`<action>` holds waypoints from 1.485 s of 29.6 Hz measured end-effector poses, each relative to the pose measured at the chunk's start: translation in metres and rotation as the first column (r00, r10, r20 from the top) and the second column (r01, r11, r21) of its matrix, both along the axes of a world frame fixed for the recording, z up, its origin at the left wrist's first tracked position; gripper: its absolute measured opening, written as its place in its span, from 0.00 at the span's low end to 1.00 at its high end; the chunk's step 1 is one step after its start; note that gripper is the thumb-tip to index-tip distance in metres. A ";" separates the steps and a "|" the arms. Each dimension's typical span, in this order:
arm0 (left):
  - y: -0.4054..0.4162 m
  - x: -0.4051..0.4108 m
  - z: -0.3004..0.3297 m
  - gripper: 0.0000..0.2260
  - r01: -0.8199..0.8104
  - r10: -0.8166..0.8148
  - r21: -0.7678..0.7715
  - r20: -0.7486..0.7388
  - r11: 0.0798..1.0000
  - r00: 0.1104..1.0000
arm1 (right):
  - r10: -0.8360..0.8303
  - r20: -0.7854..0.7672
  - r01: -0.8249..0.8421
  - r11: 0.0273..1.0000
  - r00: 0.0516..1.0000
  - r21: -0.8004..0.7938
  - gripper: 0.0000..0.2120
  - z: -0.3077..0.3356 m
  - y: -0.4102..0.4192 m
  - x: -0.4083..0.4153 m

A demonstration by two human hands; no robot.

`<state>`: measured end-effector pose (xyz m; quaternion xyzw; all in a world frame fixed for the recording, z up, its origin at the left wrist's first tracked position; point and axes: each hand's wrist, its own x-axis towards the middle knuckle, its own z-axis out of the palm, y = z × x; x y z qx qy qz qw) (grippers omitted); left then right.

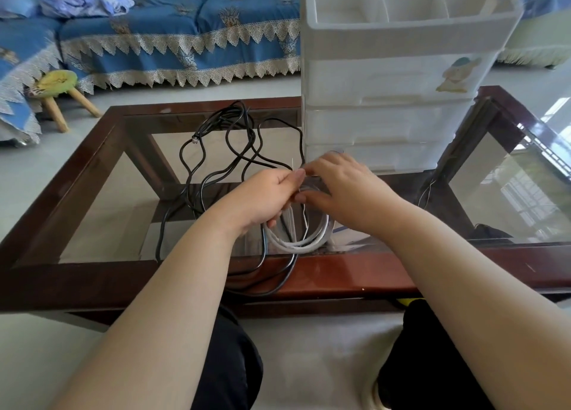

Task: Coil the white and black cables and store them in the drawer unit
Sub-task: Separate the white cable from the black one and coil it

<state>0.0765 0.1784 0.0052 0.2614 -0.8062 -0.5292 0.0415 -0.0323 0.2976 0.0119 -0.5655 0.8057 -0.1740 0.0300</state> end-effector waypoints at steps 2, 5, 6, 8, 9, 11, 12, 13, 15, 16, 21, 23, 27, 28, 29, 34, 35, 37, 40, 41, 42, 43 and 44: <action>0.000 0.001 -0.003 0.19 0.011 -0.011 -0.067 -0.002 0.998 1.000 | 0.009 -0.111 0.002 0.996 0.994 0.094 0.18 -0.008 -0.003 0.002; 0.000 0.002 -0.004 0.19 -0.007 0.006 -0.113 -0.011 0.994 1.000 | -0.010 -0.051 0.012 0.999 0.999 0.044 0.17 -0.018 -0.005 0.007; 0.001 0.001 -0.003 0.19 -0.022 0.020 -0.099 -0.018 0.995 1.000 | -0.023 0.038 0.023 1.000 0.999 0.018 0.16 -0.019 -0.005 0.008; 0.003 0.001 -0.001 0.18 -0.043 0.041 -0.063 -0.033 0.997 0.999 | -0.043 0.188 0.045 0.999 0.981 -0.010 0.14 -0.021 -0.004 0.009; 0.004 0.001 -0.001 0.19 -0.052 0.050 -0.057 -0.039 0.997 0.998 | -0.054 0.225 0.060 0.998 0.973 -0.020 0.14 -0.022 -0.004 0.009; 0.005 -0.001 -0.003 0.20 -0.090 0.087 -0.054 -0.055 0.994 0.995 | -0.078 0.227 0.099 0.992 0.971 -0.083 0.14 -0.024 -0.001 0.008; 0.006 -0.002 -0.004 0.20 -0.111 0.108 -0.043 -0.069 0.993 0.992 | -0.090 0.198 0.119 0.983 0.976 -0.139 0.14 -0.024 0.000 0.007; 0.006 -0.003 -0.004 0.20 -0.131 0.129 -0.017 -0.089 0.991 0.988 | -0.099 0.160 0.130 0.971 0.982 -0.198 0.16 -0.023 0.001 0.006; 0.009 -0.005 -0.003 0.19 -0.153 0.162 0.077 -0.125 0.985 0.979 | -0.097 0.099 0.123 0.947 0.990 -0.298 0.18 -0.022 0.004 0.005; 0.011 -0.005 -0.003 0.18 -0.155 0.173 0.140 -0.125 0.978 0.977 | -0.101 0.070 0.119 0.936 0.992 -0.332 0.19 -0.023 0.005 0.004; 0.021 -0.006 -0.005 0.10 -0.173 0.248 0.398 -0.143 0.901 0.958 | -0.130 -0.089 0.080 0.902 0.988 -0.425 0.22 -0.030 0.009 -0.006; 0.027 -0.009 -0.007 0.06 -0.247 0.329 0.347 -0.200 0.905 0.923 | -0.121 -0.132 0.049 0.892 0.984 -0.450 0.21 -0.032 0.011 -0.008; 0.036 -0.012 -0.010 0.04 -0.349 0.407 0.231 -0.298 0.908 0.863 | -0.123 -0.195 0.017 0.882 0.973 -0.472 0.21 -0.032 0.015 -0.011; 0.038 -0.012 -0.009 0.04 -0.352 0.418 0.253 -0.299 0.901 0.858 | -0.120 -0.217 0.003 0.880 0.969 -0.475 0.21 -0.032 0.016 -0.013; 0.039 -0.012 -0.008 0.04 -0.344 0.428 0.296 -0.294 0.891 0.855 | -0.118 -0.239 -0.011 0.879 0.964 -0.477 0.21 -0.032 0.017 -0.014; 0.040 -0.009 -0.002 0.03 -0.298 0.457 0.548 -0.178 0.782 0.872 | -0.096 -0.341 -0.074 0.888 0.935 -0.453 0.22 -0.032 0.021 -0.019; 0.040 -0.009 -0.002 0.03 -0.307 0.460 0.548 -0.164 0.778 0.872 | -0.091 -0.352 -0.082 0.890 0.932 -0.448 0.22 -0.032 0.021 -0.020; 0.042 -0.010 -0.003 0.04 -0.336 0.448 0.444 -0.175 0.831 0.877 | -0.074 -0.371 -0.102 0.895 0.925 -0.434 0.22 -0.031 0.023 -0.022; 0.043 -0.012 -0.006 0.10 -0.356 0.387 0.177 -0.195 0.918 0.901 | -0.046 -0.403 -0.133 0.905 0.914 -0.405 0.21 -0.030 0.025 -0.025; 0.043 -0.013 -0.006 0.12 -0.347 0.375 0.163 -0.188 0.923 0.908 | -0.043 -0.413 -0.136 0.910 0.910 -0.393 0.21 -0.030 0.027 -0.025; 0.042 -0.013 -0.007 0.12 -0.338 0.365 0.165 -0.180 0.927 0.914 | -0.039 -0.423 -0.138 0.914 0.905 -0.380 0.21 -0.031 0.028 -0.025; 0.042 -0.014 -0.008 0.10 -0.327 0.352 0.158 -0.171 0.932 0.920 | -0.034 -0.429 -0.140 0.919 0.903 -0.370 0.21 -0.031 0.028 -0.025; 0.042 -0.015 -0.008 0.07 -0.314 0.335 0.139 -0.163 0.939 0.928 | -0.031 -0.431 -0.141 0.921 0.902 -0.363 0.21 -0.030 0.029 -0.024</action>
